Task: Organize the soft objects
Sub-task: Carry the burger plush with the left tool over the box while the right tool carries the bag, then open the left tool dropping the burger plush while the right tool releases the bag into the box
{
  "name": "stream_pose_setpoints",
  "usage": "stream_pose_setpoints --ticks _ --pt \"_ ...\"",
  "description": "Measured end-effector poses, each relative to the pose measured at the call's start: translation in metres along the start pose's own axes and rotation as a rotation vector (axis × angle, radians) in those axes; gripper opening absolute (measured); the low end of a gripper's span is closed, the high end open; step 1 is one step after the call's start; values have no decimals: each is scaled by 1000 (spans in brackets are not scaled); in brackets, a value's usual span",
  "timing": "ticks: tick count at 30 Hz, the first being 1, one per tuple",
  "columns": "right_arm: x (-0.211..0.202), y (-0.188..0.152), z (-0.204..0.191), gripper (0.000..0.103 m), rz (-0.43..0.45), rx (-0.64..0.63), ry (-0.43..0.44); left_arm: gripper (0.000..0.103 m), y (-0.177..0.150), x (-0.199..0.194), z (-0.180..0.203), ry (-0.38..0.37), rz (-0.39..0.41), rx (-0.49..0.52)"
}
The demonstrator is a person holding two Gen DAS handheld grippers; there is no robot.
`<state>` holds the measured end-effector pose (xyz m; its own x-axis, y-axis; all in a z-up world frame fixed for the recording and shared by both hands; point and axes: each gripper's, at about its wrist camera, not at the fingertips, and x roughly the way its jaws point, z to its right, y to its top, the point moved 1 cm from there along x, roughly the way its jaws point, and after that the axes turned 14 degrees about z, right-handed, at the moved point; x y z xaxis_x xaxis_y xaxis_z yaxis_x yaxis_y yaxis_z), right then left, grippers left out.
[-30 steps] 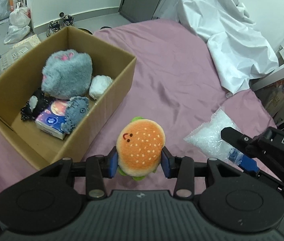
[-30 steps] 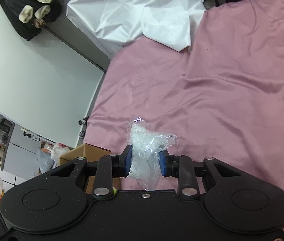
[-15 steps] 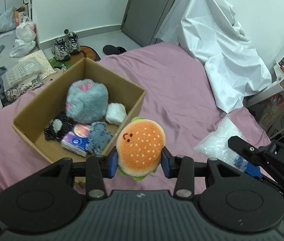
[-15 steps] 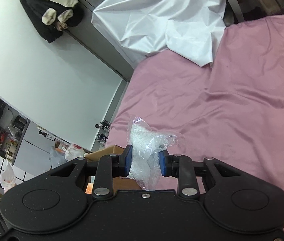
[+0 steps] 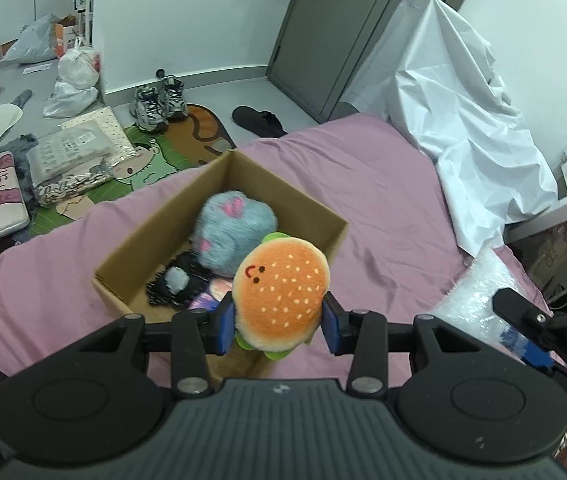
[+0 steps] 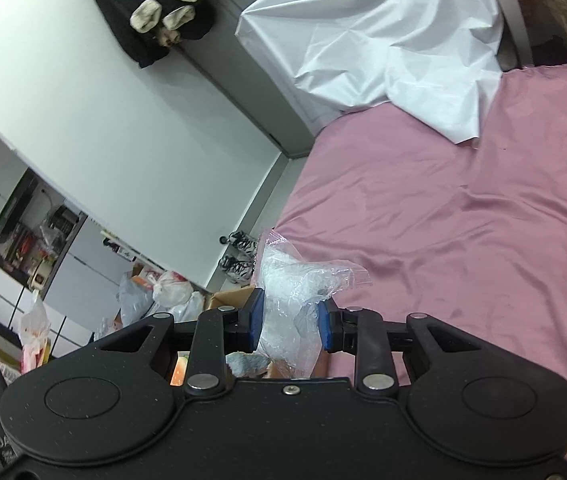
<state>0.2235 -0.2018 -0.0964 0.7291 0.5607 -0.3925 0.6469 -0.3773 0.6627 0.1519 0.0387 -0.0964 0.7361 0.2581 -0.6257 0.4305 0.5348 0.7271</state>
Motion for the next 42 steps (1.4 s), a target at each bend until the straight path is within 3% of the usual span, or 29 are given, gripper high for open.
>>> stream_pose_setpoints --ticks 12,27,33,38,42 --pt "20 -20 -26 27 -56 -44 22 42 11 24 -51 16 -59 -41" --pt "54 -53 -52 27 -168 -104 21 43 6 66 -81 26 -134 -54" --pt "63 -69 -62 27 -212 -132 22 51 9 71 -86 18 -155 -52" --pt "67 -75 -65 27 -233 -151 17 71 13 65 -84 -8 -135 -47" --pt "69 -81 -68 28 -253 -162 11 72 16 62 -89 4 -131 -57"
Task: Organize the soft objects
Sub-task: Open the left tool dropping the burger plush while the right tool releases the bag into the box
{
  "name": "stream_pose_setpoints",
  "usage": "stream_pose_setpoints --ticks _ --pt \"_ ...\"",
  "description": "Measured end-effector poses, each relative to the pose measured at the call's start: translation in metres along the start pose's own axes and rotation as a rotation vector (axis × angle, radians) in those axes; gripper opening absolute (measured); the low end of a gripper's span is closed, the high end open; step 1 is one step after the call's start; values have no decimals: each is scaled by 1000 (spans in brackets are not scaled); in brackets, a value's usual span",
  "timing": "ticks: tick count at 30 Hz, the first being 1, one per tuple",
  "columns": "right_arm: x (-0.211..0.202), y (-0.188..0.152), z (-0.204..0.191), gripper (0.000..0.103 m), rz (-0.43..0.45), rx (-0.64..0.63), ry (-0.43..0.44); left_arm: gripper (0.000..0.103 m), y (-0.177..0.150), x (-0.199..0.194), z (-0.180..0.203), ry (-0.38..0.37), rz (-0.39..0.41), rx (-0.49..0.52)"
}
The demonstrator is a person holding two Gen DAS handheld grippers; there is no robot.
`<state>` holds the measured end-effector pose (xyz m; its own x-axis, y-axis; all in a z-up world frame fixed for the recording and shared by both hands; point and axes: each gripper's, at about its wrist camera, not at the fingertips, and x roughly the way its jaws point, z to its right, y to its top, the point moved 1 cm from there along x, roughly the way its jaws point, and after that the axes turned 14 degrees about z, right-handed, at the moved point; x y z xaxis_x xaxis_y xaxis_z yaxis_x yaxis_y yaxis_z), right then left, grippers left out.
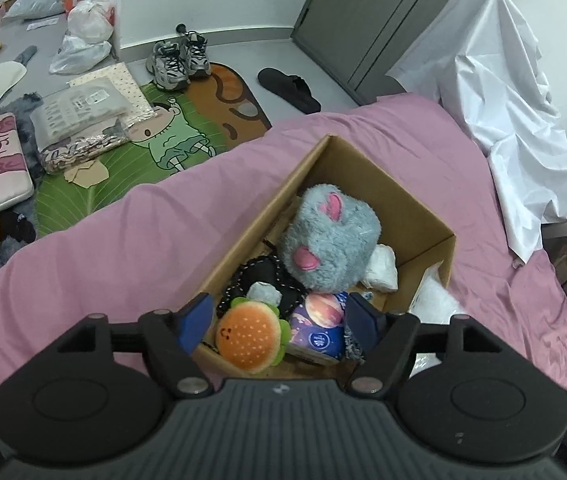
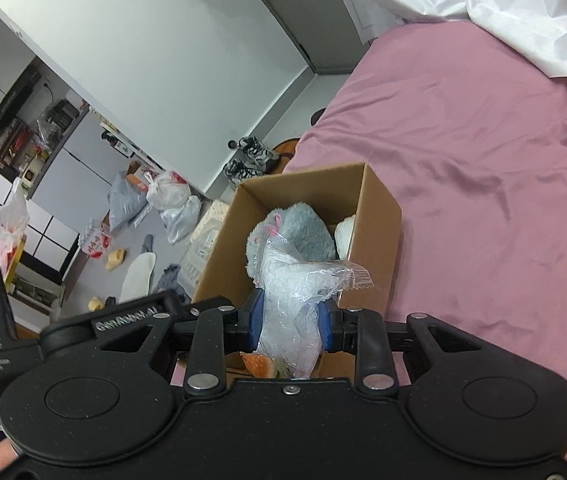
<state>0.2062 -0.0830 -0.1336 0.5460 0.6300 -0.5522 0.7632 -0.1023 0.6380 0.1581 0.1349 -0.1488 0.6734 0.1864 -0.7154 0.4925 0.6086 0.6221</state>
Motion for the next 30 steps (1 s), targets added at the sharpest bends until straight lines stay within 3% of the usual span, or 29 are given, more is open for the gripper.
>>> stream_pose_setpoints --ticks 9,11,15,17,30 --pt "13 -13 -11 32 -78 -46 10 74 7 -11 -9 15 22 5" --pt "13 -15 -10 44 -92 -32 7 75 8 -13 -10 13 24 9" --pt "2 -9 -10 57 -65 -26 -1 77 10 -19 -8 4 28 30" --pt "-4 -6 -11 74 -35 -30 -23 81 10 -22 -7 0 35 41" --pt "-38 3 -3 95 43 -63 -82 94 3 -41 14 9 13 145"
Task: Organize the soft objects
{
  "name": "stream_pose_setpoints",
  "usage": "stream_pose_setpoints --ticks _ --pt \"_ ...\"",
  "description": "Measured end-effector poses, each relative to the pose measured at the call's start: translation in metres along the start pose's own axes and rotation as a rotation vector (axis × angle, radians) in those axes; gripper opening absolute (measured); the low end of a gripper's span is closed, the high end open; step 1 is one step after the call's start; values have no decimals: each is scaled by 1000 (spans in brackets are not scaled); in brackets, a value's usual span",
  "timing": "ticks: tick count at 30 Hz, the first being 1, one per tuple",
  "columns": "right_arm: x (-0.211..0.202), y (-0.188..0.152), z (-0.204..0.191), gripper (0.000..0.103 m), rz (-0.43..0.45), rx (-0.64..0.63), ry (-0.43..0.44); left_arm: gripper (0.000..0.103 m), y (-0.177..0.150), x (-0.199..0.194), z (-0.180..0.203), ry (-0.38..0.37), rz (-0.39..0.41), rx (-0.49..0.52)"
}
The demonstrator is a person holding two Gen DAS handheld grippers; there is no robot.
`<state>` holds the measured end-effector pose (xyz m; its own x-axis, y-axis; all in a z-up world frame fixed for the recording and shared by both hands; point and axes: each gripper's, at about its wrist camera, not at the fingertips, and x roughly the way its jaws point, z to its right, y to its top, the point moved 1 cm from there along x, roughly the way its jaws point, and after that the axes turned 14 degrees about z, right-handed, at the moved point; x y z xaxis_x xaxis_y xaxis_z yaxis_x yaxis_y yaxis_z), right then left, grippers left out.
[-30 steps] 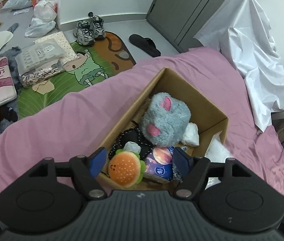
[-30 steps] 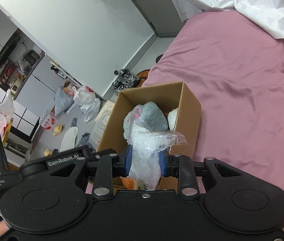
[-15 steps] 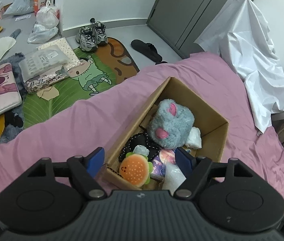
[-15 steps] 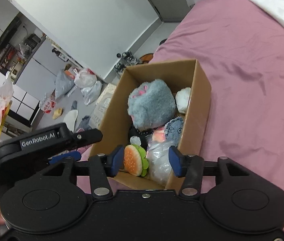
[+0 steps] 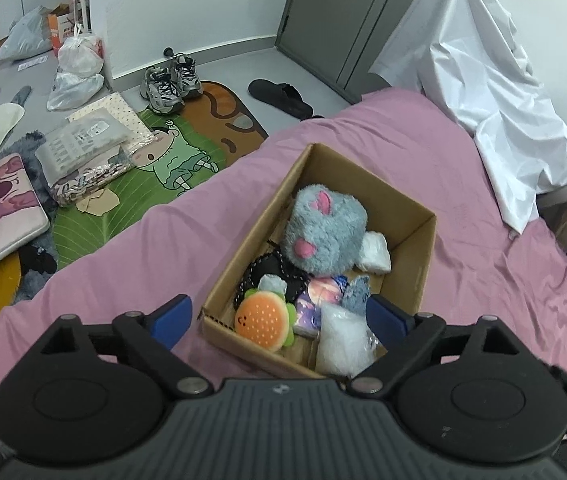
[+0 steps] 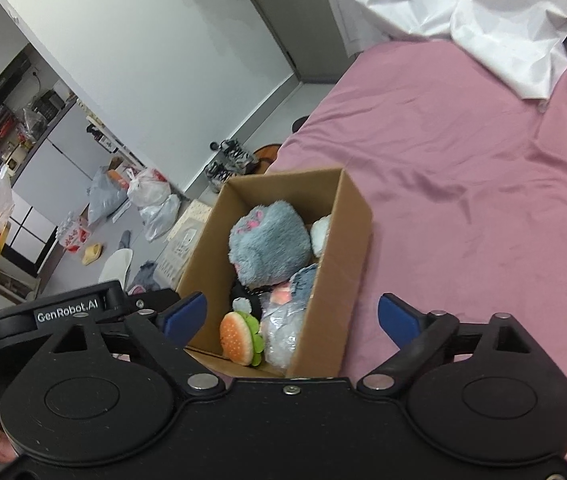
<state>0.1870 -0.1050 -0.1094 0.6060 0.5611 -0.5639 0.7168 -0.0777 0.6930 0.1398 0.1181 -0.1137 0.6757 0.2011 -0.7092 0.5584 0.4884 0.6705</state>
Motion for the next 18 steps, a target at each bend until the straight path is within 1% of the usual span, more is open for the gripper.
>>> stream_pose_setpoints --ticks 2,6,8,14,18 --pt "-5 1 3 97 8 -2 -5 99 -1 -4 5 -1 -12 18" --pt "-17 0 10 100 25 -8 -6 100 -4 -12 15 -5 -25 55" --pt "-24 -1 12 103 38 -17 -11 100 -6 -16 22 -10 -33 77" --pt "-44 1 19 103 63 -60 -10 101 -15 -31 44 -37 -37 141" --pt "-60 6 23 103 106 -91 -21 102 -20 -41 56 -50 -39 164"
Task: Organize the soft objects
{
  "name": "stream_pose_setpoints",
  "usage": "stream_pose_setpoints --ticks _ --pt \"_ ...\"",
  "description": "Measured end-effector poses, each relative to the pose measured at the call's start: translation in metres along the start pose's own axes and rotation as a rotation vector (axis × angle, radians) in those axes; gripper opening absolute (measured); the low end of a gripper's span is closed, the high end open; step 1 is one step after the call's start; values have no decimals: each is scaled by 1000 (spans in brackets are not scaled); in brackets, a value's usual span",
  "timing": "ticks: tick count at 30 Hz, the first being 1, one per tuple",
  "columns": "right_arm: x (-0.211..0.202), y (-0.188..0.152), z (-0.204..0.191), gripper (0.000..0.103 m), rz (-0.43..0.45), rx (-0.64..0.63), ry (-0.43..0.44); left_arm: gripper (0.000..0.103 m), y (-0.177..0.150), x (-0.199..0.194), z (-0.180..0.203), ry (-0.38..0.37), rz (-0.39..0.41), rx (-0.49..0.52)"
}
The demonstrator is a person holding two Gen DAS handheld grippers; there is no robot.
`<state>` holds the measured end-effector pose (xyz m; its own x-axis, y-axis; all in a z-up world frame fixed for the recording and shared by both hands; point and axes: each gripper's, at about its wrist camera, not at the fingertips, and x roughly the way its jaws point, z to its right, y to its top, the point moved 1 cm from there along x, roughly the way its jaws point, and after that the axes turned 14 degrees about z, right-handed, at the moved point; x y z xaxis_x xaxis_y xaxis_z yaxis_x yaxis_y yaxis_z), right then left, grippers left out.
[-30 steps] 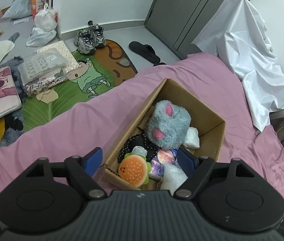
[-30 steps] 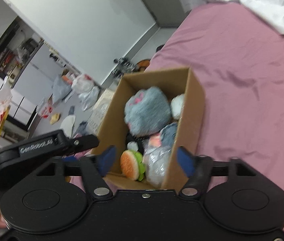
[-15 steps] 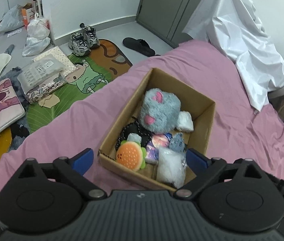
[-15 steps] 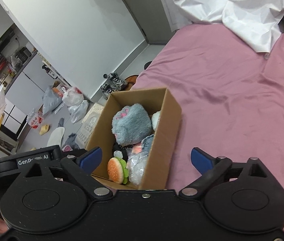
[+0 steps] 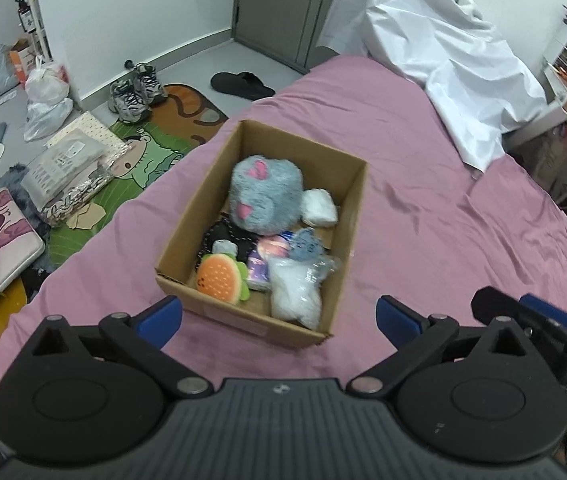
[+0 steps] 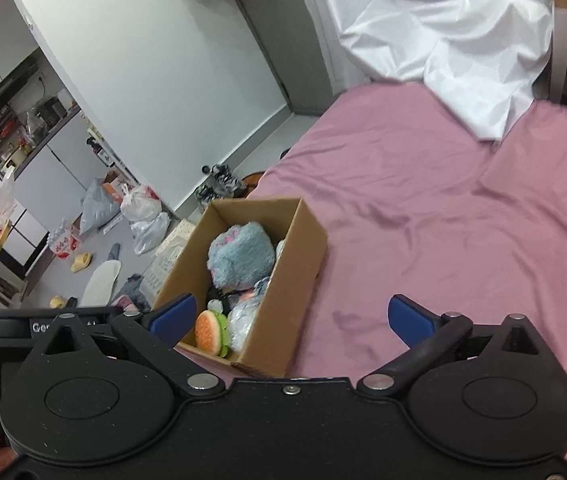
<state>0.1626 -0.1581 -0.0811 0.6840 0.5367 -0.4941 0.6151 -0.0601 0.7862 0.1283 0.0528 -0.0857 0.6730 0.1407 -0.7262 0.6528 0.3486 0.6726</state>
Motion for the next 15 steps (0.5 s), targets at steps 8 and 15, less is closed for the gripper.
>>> stream_pose_setpoints --ticks 8,15 --pt "-35 -1 24 103 74 7 -62 102 -6 -19 16 -11 16 55" --pt "-59 0 37 103 67 14 -58 102 -9 -39 23 -18 53 77"
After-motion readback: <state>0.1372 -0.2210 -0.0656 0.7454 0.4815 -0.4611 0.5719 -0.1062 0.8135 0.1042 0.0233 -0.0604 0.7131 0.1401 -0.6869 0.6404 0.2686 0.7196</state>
